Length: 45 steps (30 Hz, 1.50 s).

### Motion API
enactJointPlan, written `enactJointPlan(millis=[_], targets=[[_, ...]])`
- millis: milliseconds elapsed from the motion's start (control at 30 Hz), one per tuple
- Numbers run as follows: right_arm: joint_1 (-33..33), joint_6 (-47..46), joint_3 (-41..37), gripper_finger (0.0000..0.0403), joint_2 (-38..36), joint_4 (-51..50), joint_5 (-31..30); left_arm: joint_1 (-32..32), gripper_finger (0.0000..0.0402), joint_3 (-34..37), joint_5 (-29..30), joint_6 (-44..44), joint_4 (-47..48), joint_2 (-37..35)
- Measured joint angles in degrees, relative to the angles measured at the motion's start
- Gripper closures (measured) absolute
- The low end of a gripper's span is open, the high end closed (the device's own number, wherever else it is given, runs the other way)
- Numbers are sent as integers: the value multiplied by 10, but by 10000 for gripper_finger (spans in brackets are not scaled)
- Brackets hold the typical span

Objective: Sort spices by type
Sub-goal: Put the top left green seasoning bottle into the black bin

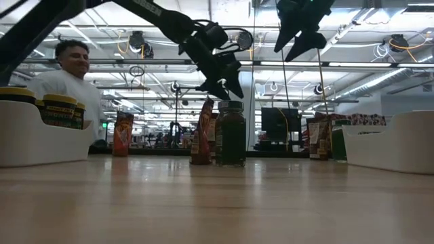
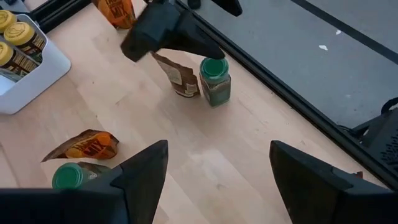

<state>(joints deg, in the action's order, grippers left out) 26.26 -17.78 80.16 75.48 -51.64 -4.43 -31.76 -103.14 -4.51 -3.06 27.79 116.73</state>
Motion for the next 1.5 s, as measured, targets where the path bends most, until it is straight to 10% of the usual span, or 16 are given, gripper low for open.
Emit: enactJointPlan(millis=[633, 1500], targets=[[0, 4, 0, 138, 0, -1, 0, 31, 59, -36, 110, 86, 43, 64], [-1, 4, 0, 138, 0, -6, 2, 45, 59, -35, 109, 103, 79, 92]])
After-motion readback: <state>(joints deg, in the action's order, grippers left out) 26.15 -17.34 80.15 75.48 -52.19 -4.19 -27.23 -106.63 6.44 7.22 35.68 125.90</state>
